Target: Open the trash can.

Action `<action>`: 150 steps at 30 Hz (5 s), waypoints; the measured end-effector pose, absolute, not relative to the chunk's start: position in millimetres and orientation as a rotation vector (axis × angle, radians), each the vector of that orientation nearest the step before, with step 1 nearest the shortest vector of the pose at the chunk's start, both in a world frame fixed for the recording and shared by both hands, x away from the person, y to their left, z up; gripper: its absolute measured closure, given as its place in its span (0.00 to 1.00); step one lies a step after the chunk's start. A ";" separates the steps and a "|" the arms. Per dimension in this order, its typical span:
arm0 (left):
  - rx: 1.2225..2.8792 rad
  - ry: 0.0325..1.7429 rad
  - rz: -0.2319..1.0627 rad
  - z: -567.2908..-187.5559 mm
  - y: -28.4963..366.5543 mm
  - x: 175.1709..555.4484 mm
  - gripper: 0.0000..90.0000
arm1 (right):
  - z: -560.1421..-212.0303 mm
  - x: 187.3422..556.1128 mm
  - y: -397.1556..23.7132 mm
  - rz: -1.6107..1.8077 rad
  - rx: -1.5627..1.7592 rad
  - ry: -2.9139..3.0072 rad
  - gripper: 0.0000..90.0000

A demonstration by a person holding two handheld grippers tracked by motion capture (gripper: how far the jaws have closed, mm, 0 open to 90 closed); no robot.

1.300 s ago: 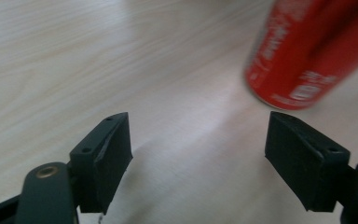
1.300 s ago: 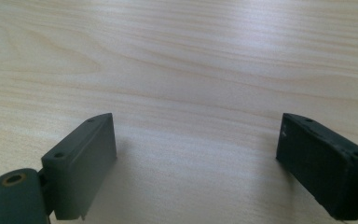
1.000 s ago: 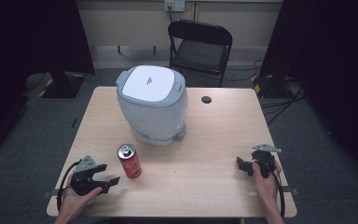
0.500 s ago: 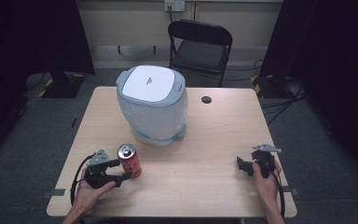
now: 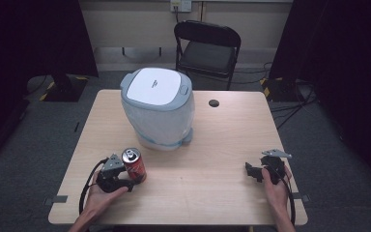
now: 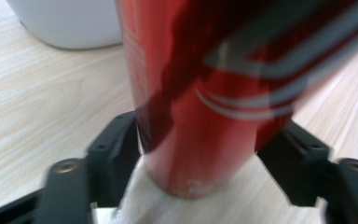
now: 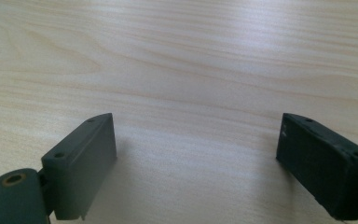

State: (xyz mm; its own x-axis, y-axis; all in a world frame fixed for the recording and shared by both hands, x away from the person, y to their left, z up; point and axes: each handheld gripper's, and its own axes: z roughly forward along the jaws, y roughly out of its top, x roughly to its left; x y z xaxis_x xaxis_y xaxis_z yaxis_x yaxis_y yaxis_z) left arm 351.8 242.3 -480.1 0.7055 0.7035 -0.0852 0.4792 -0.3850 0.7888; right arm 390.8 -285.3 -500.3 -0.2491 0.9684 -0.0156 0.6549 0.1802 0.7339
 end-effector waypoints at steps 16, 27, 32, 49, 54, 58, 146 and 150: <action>1.989 1.098 0.487 -474.7 293.9 371.6 0.38 | -500.3 390.8 -285.3 0.850 1.521 1.976 0.12; 1.934 1.222 0.548 -476.8 317.3 395.7 0.38 | -500.3 390.8 -285.3 0.850 1.521 1.976 0.12; 1.943 1.219 0.579 -479.8 315.3 397.2 0.38 | -500.3 390.8 -285.3 0.850 1.521 1.976 0.12; 1.923 1.232 0.549 -477.6 315.8 380.0 0.26 | -499.8 388.9 -282.8 0.844 1.535 1.959 0.15; 1.908 1.253 0.524 -476.5 319.1 367.0 0.29 | -499.0 388.0 -278.8 0.847 1.520 1.982 0.15; 1.901 1.247 0.494 -475.7 320.1 356.5 0.35 | -498.6 388.3 -274.1 0.851 1.501 2.002 0.17; 2.043 1.081 0.400 -484.3 204.4 391.9 0.38 | -477.7 428.1 -122.1 1.139 0.956 2.435 0.52; 2.044 1.094 0.411 -483.8 203.9 393.8 0.40 | -474.3 437.3 -140.5 1.188 1.031 2.322 0.51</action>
